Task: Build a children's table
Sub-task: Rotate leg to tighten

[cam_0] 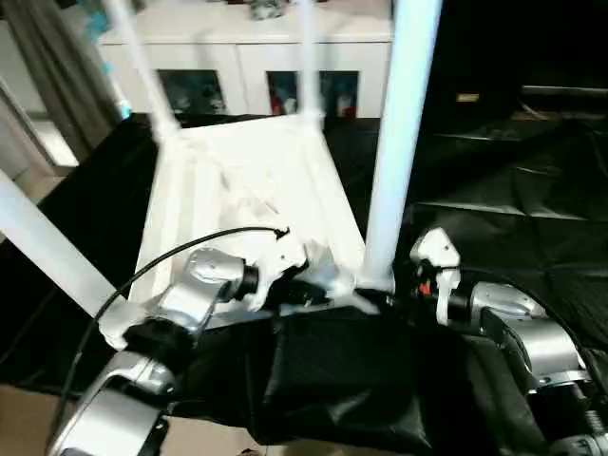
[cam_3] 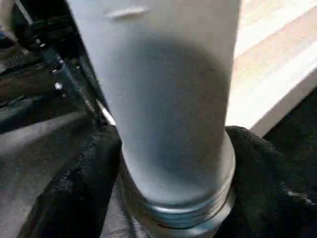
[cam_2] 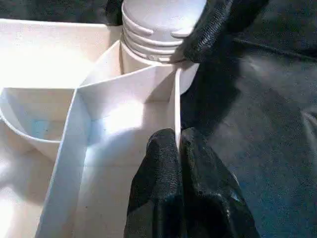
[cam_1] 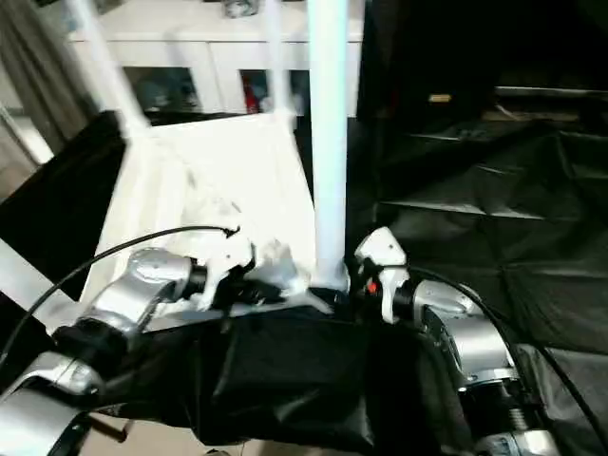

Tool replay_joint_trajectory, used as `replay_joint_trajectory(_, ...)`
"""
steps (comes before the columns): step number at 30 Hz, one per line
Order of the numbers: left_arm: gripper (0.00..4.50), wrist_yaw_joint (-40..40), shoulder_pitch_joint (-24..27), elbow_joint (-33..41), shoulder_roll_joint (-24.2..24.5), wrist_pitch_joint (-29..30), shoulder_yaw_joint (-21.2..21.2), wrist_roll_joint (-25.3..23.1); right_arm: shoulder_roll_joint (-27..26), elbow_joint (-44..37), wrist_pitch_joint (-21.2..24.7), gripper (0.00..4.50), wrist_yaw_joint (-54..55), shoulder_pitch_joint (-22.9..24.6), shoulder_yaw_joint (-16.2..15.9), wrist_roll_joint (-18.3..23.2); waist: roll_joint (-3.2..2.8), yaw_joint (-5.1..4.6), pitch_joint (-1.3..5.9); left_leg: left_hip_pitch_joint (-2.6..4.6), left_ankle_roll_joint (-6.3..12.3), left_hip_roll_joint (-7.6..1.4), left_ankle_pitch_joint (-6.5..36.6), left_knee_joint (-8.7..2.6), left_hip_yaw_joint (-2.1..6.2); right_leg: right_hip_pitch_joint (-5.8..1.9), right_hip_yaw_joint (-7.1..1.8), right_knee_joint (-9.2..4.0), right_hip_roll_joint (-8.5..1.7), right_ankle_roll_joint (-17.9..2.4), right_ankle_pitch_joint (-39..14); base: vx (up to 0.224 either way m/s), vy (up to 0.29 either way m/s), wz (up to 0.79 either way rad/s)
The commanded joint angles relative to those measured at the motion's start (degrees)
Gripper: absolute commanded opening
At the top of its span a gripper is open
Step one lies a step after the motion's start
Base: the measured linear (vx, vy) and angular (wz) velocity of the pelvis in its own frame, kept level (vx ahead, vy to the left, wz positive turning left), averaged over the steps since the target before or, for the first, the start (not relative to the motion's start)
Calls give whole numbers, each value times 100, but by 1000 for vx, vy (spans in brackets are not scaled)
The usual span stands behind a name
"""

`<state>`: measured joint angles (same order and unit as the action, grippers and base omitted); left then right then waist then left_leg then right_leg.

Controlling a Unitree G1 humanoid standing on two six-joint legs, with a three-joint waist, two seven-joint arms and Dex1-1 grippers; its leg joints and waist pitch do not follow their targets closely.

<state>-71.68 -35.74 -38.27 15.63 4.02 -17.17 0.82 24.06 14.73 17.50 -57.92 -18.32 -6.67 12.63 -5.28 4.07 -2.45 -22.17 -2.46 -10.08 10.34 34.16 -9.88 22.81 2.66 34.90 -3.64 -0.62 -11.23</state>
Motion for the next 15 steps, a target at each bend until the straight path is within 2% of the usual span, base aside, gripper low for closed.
replay_joint_trajectory(1, 0, -240, -18, 375, 3, 9, -68, 205, -14, -83, 115, 306, -216, 41, -204, 87, 62, 7, 350, 85, 437, -307, 1136, -385, 93, -291, -217, -442, -451, -1383, -925, 0, 0, 0)
replay_joint_trajectory(2, 0, -256, -8, 385, 19, 10, -69, 205, -13, -86, 119, 289, -228, 40, -212, 100, 61, 7, 349, 84, 427, -304, 1141, -384, 93, -288, -215, -446, -449, -1384, -894, 0, 0, 0)
replay_joint_trajectory(8, 0, -320, 20, 418, 45, 36, -34, 184, -61, -167, 194, 278, -327, 92, -231, 162, 60, 34, 352, 89, 396, -302, 1122, -386, 95, -288, -216, -447, -452, -1347, -944, 0, 0, 0)
replay_joint_trajectory(12, 0, -14, -41, 287, -54, -10, 6, 96, -211, -120, 191, 277, -11, 168, -210, 100, 60, 37, 343, 89, 363, -297, 1168, -390, 95, -277, -215, -458, -448, -1333, -1001, 0, 0, 0)
replay_joint_trajectory(14, 0, 724, -233, -117, -241, -124, 51, -153, -551, 278, 106, 277, 870, 117, -46, -144, 70, 15, 315, 90, 307, -286, 1300, -405, 93, -249, -218, -488, -445, -1274, -1267, 0, 0, 0)
replay_joint_trajectory(15, 0, 1204, -360, -355, -393, -118, 119, -248, -756, 491, 104, 277, 1337, 77, 59, -232, 90, -10, 306, 120, 188, -263, 1473, -414, 93, -241, -214, -528, -455, -1197, -1638, 0, 0, 0)
